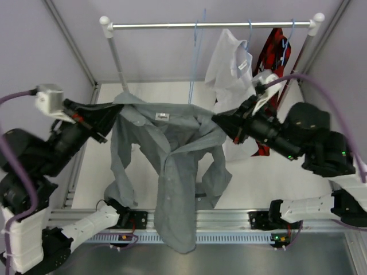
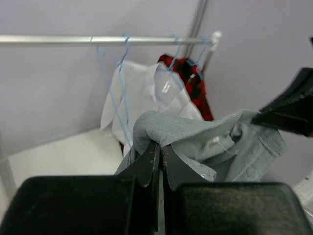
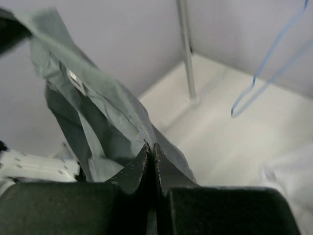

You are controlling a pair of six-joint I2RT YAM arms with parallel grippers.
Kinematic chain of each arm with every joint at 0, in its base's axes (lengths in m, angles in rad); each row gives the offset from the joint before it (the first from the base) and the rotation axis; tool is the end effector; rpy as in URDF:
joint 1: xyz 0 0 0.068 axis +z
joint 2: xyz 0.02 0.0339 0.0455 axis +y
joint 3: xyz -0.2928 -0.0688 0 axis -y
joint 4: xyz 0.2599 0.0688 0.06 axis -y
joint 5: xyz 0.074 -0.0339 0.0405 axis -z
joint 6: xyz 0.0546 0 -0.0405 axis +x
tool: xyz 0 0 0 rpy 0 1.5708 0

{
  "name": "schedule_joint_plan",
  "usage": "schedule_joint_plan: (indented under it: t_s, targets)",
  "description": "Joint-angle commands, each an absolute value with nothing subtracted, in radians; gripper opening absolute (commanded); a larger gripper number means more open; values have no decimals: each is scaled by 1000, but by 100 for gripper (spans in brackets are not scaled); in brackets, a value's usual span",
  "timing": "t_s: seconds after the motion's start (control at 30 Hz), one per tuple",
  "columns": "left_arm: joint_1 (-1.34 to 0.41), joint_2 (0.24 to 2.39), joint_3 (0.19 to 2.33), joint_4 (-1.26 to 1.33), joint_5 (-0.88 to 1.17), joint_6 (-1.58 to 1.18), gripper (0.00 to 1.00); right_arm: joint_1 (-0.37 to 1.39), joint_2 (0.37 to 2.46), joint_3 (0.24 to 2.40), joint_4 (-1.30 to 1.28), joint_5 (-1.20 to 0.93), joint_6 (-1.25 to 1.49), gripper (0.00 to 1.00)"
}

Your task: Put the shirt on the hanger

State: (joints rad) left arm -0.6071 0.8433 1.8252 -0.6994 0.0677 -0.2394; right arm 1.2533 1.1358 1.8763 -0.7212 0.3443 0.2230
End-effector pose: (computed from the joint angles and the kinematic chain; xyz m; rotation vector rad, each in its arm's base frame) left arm 0.0333 -0.0276 0.6174 0.3013 1.2932 -0.7664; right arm 0.0716 0.1589 0.6011 -0.5410 1.5308 0.8911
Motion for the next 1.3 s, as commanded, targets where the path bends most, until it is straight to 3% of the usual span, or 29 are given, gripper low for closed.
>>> schedule_joint_plan:
  t_s: [0.0, 0.2, 0.43, 0.6, 0.67, 0.77, 0.8, 0.9, 1.07, 1.27]
  targets:
    - [-598, 934, 1634, -862, -152, -330, 0, 1243, 1114, 1619, -747, 508, 365, 0]
    - [-595, 1075, 1206, -800, -195, -408, 0, 1172, 1167, 1286, -677, 588, 502, 0]
    - [-597, 1146, 998, -569, -63, -419, 0, 974, 1299, 1048, -488, 466, 529, 0]
    - [-597, 1184, 946, -477, -5, -431, 0, 936, 1345, 990, -358, 391, 534, 2]
    - [-597, 1177, 937, -454, -5, -451, 0, 939, 1315, 965, -304, 325, 520, 6]
    - [-598, 1128, 925, -408, -5, -483, 0, 954, 1237, 973, -282, 321, 493, 26]
    - [-597, 1114, 923, -408, -5, -491, 0, 965, 1206, 976, -282, 321, 486, 39]
    - [-597, 1074, 919, -408, -18, -509, 0, 968, 1083, 983, -296, 328, 482, 52]
    - [-597, 1068, 920, -416, 32, -522, 0, 966, 1003, 1095, -397, 339, 436, 59]
    - [-597, 1101, 937, -466, 25, -512, 0, 956, 1135, 1339, -546, 426, 367, 71]
